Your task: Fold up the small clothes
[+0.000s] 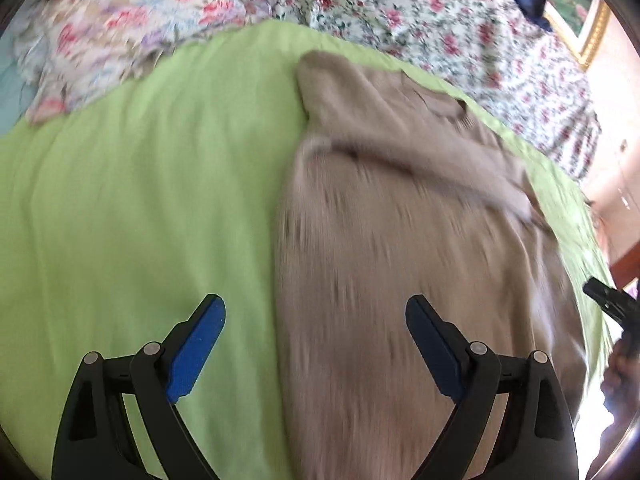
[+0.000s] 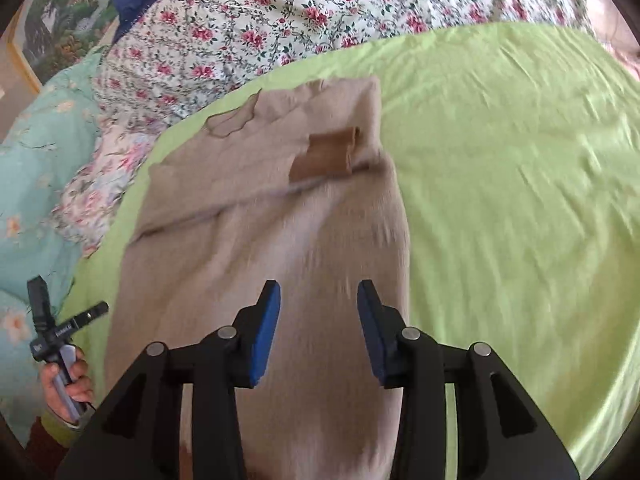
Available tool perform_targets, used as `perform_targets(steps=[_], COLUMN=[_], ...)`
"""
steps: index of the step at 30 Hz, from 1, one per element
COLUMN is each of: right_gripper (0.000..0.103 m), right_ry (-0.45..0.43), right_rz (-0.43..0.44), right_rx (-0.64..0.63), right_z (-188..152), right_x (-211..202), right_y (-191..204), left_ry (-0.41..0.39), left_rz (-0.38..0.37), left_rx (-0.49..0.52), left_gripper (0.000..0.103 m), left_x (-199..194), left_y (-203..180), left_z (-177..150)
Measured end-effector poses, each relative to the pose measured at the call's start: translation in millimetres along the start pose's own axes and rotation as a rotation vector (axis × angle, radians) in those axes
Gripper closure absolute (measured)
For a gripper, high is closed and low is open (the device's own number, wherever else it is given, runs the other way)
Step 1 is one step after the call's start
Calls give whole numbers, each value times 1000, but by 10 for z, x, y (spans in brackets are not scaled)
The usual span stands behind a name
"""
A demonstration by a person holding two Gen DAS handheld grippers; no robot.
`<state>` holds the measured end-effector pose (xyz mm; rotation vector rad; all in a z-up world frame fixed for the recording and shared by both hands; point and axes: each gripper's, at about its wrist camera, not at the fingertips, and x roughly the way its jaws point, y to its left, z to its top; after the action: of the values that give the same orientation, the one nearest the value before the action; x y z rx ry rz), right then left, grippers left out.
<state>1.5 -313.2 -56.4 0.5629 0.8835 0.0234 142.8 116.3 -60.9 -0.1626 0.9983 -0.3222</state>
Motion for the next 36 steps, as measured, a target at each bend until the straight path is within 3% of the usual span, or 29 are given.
perform_targets(steps=[8, 10, 14, 21, 27, 28, 29, 30, 31, 33, 36], right_gripper=[61, 59, 50, 45, 48, 56, 79, 93, 93, 94, 95], right_ry=[116, 180, 191, 193, 175, 176, 173, 172, 159, 110, 68], right_rz=[119, 224, 340, 352, 343, 321, 269, 253, 239, 214, 192], right_rx=[101, 122, 91, 37, 51, 39, 14, 8, 5, -17, -69], right_z=[-672, -856, -998, -1022, -1058, -1058, -1062, -1069, -1056, -1030, -987], right_x=[-301, -261, -195, -80, -203, -205, -214, -227, -287, -490, -788], right_y=[-391, -427, -310, -104, -212, -206, -182, -177, -195, -237, -288], left_ry=[57, 72, 98, 144, 144, 141, 139, 135, 135, 134, 60], left_rz=[-160, -217, -303, -373, -368, -361, -347, -324, -306, -288, -291], left_rx=[-25, -25, -3, 43, 44, 49, 57, 69, 86, 110, 138], left_gripper=[11, 11, 11, 12, 37, 45, 50, 70, 97, 96, 97], left_x=[-362, -403, -436, -397, -386, -402, -406, -413, -417, -475, -717], left_y=[36, -3, -142, -345, -297, -249, -230, -218, -208, -177, -144], left_z=[-884, -1033, -1274, -1373, -1378, -1397, -1406, -1411, -1411, -1405, -1390])
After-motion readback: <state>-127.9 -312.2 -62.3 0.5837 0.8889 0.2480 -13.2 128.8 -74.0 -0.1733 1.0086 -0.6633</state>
